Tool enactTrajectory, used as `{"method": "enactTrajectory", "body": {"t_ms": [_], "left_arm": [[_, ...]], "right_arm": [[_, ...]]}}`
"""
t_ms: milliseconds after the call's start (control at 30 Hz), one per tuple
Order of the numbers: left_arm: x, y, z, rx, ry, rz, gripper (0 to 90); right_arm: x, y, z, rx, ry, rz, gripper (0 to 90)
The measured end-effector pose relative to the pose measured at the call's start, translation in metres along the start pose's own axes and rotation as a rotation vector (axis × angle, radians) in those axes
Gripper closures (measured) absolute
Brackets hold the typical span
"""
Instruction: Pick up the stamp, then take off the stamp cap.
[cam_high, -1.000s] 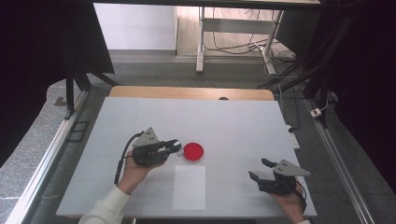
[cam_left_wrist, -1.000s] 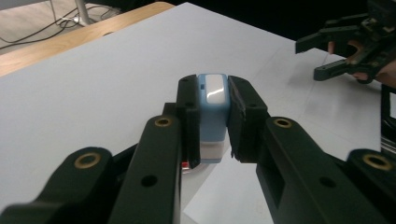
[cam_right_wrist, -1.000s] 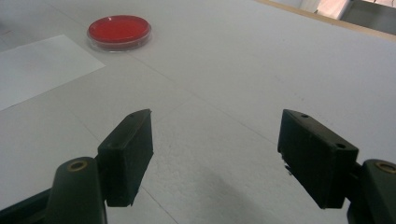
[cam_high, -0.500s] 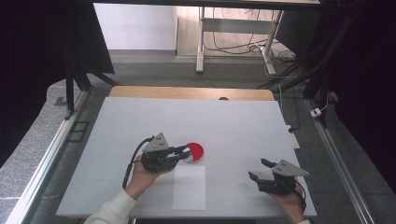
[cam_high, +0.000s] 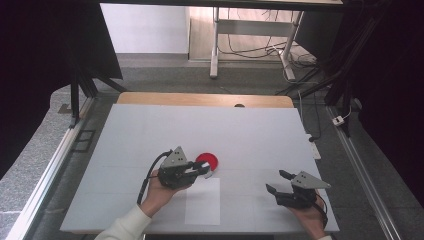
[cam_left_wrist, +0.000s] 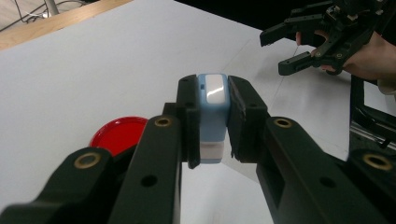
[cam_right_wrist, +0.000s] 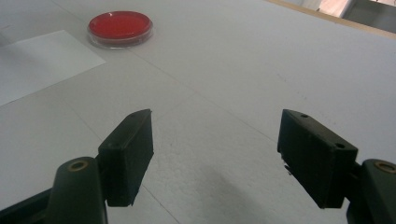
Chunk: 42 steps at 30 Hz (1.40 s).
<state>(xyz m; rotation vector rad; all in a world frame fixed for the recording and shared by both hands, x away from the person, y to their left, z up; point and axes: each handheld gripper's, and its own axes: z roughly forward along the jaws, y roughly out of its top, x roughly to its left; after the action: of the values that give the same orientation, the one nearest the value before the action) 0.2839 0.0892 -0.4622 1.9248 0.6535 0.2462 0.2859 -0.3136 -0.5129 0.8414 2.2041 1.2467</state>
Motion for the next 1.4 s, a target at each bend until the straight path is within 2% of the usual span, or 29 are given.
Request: {"method": "enactTrajectory", "body": {"t_ms": [833, 1033, 1400], "left_arm": [[0.004, -0.001, 0.0, 0.003, 0.01, -0.01, 75.9], [0.005, -0.001, 0.0, 0.005, 0.012, -0.012, 75.8], [0.005, -0.002, 0.001, 0.009, 0.013, -0.014, 75.8]], "right_arm": [[0.007, 0.005, 0.002, -0.001, 0.011, -0.004, 26.8], [0.015, 0.011, 0.005, -0.009, 0.023, 0.001, 27.2], [0.031, 0.019, 0.012, -0.008, 0.041, -0.026, 27.6]]}}
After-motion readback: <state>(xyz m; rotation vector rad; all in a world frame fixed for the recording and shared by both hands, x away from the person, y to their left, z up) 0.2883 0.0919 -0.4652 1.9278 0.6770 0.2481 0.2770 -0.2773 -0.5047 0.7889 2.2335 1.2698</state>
